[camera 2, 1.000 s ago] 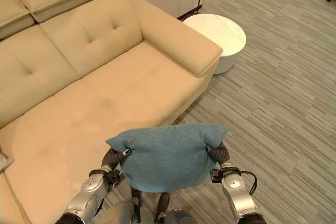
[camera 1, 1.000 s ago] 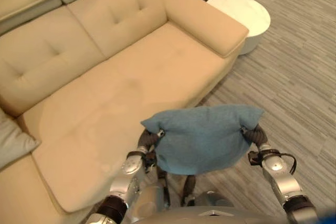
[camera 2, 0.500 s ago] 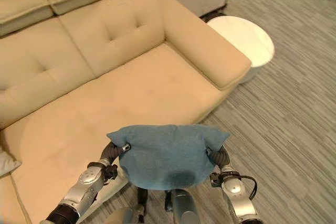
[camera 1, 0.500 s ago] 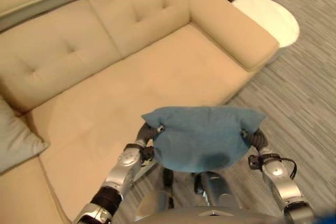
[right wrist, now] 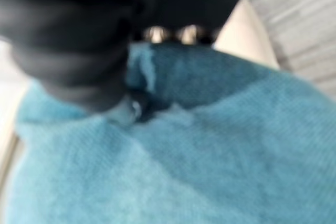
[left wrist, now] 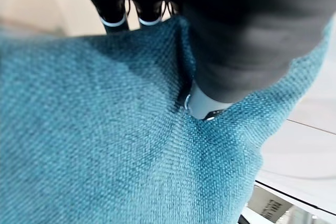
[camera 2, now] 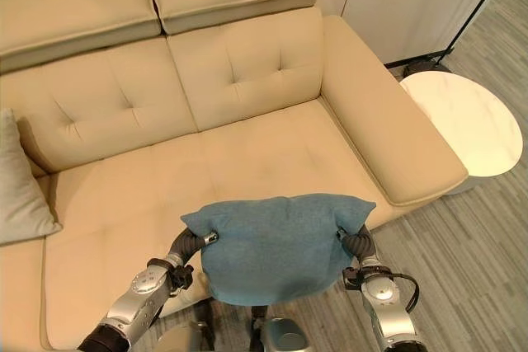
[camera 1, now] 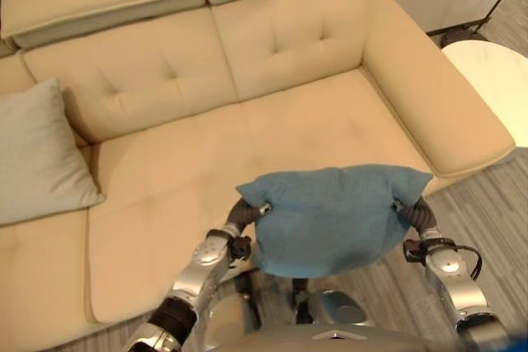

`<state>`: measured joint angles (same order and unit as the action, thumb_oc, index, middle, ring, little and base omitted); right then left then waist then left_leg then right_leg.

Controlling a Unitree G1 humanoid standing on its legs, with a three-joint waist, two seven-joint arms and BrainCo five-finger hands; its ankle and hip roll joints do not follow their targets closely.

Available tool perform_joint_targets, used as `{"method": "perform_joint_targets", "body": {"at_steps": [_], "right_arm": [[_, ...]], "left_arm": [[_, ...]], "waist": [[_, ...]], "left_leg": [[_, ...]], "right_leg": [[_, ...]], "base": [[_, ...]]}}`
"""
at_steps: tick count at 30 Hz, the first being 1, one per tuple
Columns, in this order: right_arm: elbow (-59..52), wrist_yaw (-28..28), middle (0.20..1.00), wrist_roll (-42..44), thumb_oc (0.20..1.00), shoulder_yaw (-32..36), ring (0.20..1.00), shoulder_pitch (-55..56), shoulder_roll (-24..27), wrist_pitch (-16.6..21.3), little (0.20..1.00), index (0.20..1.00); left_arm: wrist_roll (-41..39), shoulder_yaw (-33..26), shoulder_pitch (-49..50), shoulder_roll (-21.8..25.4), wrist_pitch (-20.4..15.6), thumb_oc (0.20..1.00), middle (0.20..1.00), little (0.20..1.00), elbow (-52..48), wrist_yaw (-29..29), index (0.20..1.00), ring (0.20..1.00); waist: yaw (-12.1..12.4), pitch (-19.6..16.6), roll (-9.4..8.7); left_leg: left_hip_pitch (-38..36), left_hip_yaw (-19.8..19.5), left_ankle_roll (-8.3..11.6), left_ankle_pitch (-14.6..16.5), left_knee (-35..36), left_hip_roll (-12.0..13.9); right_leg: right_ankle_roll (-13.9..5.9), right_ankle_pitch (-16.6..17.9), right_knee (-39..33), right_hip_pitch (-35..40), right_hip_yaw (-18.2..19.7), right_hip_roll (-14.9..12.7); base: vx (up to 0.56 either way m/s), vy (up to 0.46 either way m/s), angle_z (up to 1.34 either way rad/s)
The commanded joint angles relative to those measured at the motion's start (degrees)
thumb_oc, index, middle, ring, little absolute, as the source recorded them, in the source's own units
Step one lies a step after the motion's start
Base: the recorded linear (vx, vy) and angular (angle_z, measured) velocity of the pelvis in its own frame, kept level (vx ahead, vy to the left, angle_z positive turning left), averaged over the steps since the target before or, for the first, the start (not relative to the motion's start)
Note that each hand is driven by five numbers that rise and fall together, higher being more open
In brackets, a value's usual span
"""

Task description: Pick up all the scattered cushions and arrange them neatly on the sofa.

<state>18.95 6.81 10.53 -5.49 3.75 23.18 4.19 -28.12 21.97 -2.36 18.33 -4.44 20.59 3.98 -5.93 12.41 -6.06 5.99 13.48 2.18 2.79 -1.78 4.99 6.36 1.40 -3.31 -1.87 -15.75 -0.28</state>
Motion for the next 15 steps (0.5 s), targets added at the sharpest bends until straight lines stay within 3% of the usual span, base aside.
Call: {"method": "perform_joint_targets", "body": {"at_steps": [1, 5, 10, 11, 12, 14, 15], "right_arm": [[-3.63, -0.60, 0.200, 2.33, 0.200, 1.71, 0.200, 0.05, 0.71, 4.99, 0.200, 0.200], [-3.70, -0.44, 0.200, 2.04, 0.200, 2.30, 0.200, 0.58, 0.32, 4.77, 0.200, 0.200], [-3.76, -0.26, 0.200, 1.07, 0.200, 2.18, 0.200, -0.30, -0.22, 4.11, 0.200, 0.200], [-3.90, -0.42, 0.200, 1.04, 0.200, 2.06, 0.200, -0.55, -0.55, 4.05, 0.200, 0.200], [-4.37, -0.44, 0.200, 0.65, 0.200, 2.25, 0.200, -0.97, -0.78, 3.83, 0.200, 0.200], [-5.10, -0.58, 0.200, 0.46, 0.200, 2.55, 0.200, -1.46, -1.28, 3.77, 0.200, 0.200], [-5.11, -0.58, 0.200, 0.46, 0.200, 2.55, 0.200, -1.49, -1.30, 3.76, 0.200, 0.200]], "left_arm": [[-2.44, -0.47, -0.38, -1.96, -4.66, 0.200, 0.200, 0.200, -7.32, 1.69, 0.200, 0.200], [-2.32, -0.66, 0.27, -1.90, -4.53, 0.200, 0.200, 0.200, -7.23, 1.37, 0.200, 0.200], [-2.29, -2.39, 2.05, -0.54, -4.44, 0.200, 0.200, 0.200, -7.92, 0.92, 0.200, 0.200], [-2.38, -2.76, 2.43, -0.29, -4.50, 0.200, 0.200, 0.200, -8.22, 0.84, 0.200, 0.200], [-2.43, -3.76, 2.83, 0.26, -4.55, 0.200, 0.200, 0.200, -8.64, 0.59, 0.200, 0.200], [-2.51, -4.72, 3.25, 1.06, -4.83, 0.200, 0.200, 0.200, -9.71, 0.07, 0.200, 0.200], [-2.51, -4.74, 3.24, 1.08, -4.80, 0.200, 0.200, 0.200, -9.74, 0.07, 0.200, 0.200]], "waist": [[-0.42, -4.27, 0.27], [-0.30, -4.96, 0.34], [1.52, -5.01, 0.82], [1.83, -5.02, 0.89], [2.76, -4.40, 1.45], [2.64, -2.85, 1.66], [2.70, -2.90, 1.52]], "left_leg": [[-2.28, 2.86, -0.38, 0.74, 0.65, 0.23], [-3.51, 3.66, -0.18, 0.26, 1.56, 0.29], [-4.30, 1.96, -1.92, 4.10, -0.67, -0.94], [-4.54, 1.49, -2.47, 4.80, -0.88, -1.37], [-4.71, -0.11, -4.11, 6.48, -2.34, -2.30], [-5.14, -1.16, -5.60, 6.99, -3.10, -3.27], [-4.97, -1.06, -5.71, 7.04, -3.22, -3.45]], "right_leg": [[-6.26, -9.91, 3.06, 1.38, 0.94, 0.32], [-6.26, -10.58, 4.04, 2.03, -0.77, -0.17], [-7.70, -11.17, 6.99, 2.56, -1.06, -2.03], [-8.01, -11.24, 8.52, 2.13, -0.95, -2.55], [-9.46, -10.73, 14.93, 0.03, -1.16, -4.47], [-11.94, -7.20, 23.93, -4.04, 0.74, -6.18], [-12.05, -7.41, 24.54, -4.48, 0.93, -6.43]], "base": [[0.13, 0.171, 0.13], [0.08, 0.175, 0.15], [0.04, 0.273, 0.16], [0.01, 0.454, 0.00], [-0.01, 0.463, -0.06], [-0.06, 0.316, -0.06], [-0.08, 0.147, 0.05]]}}
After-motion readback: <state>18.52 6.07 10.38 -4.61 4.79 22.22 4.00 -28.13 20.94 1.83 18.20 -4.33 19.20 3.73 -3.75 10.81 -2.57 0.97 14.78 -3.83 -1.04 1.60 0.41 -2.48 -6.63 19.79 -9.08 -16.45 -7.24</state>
